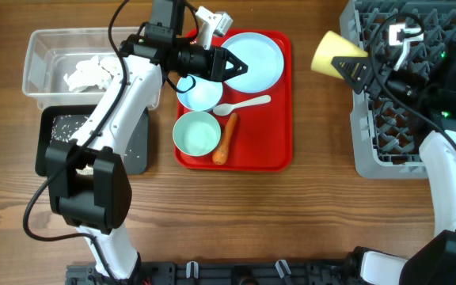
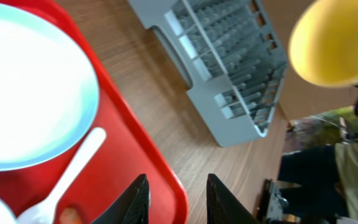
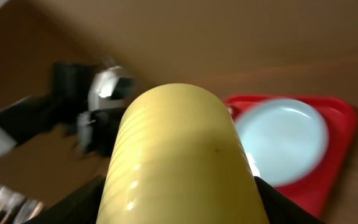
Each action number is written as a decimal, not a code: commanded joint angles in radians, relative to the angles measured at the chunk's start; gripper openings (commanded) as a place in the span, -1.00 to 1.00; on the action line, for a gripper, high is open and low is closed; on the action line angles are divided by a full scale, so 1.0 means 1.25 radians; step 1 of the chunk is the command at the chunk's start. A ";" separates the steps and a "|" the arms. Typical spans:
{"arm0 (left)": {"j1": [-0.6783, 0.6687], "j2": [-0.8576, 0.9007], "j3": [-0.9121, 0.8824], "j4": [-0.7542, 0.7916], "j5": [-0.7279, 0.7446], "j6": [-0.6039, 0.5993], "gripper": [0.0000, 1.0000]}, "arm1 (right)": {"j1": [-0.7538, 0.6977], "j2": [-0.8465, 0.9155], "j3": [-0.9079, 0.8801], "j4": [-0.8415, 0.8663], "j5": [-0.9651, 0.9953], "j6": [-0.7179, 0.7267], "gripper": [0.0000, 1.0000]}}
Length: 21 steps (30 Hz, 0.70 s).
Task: Sort waste into correct bins and load items into the dishwasher rack
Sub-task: 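Carry the yellow cup right over the dish rack with right gripper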
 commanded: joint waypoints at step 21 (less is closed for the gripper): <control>-0.088 -0.018 0.009 -0.011 -0.369 0.004 -0.38 | -0.005 -0.052 0.366 -0.737 0.886 -0.082 0.17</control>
